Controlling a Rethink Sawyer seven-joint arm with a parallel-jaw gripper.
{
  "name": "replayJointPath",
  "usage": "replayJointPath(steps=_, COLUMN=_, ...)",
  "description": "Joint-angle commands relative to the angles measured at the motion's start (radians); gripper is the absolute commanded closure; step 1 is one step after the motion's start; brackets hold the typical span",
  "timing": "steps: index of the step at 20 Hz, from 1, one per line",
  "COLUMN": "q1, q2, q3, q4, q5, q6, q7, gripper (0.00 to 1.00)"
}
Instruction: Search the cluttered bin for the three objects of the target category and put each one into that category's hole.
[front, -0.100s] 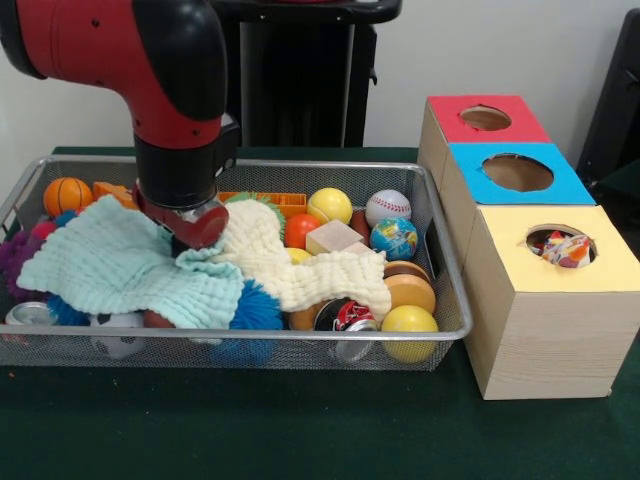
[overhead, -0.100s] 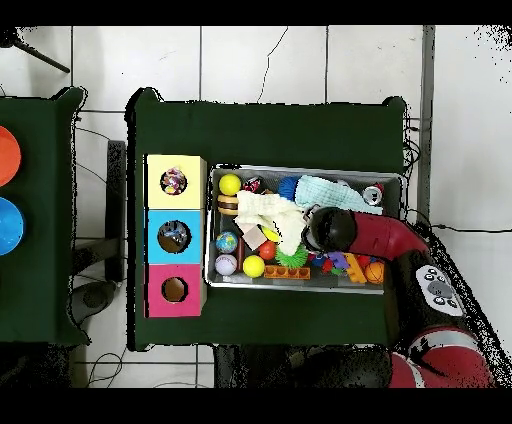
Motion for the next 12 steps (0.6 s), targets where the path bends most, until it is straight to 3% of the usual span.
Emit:
replayJointPath(steps=1, q1=-0.017, q2=0.171, q3=0.079, q4=-0.038, q5=-0.080, q6=-0.055, q7=-0.105, gripper=1.00)
replayJointPath(steps=6, q1=-0.034, q2=0.227, q3=0.096, q4=-0.088, q5=-0.110, q6=-0.107, q7=-0.131, gripper=1.00)
replayJointPath(steps=8, q1=-0.006, q2=0.177, q3=0.064, q4=-0.060, q5=-0.113, q6=-0.084, q7=-0.099, gripper=1.00)
replayJointPath(steps=12, q1=0.072, q2=0.016, q3=-0.035, q4=0.018, q5=-0.106, q6=0.062, q7=-0.051, gripper=1.00)
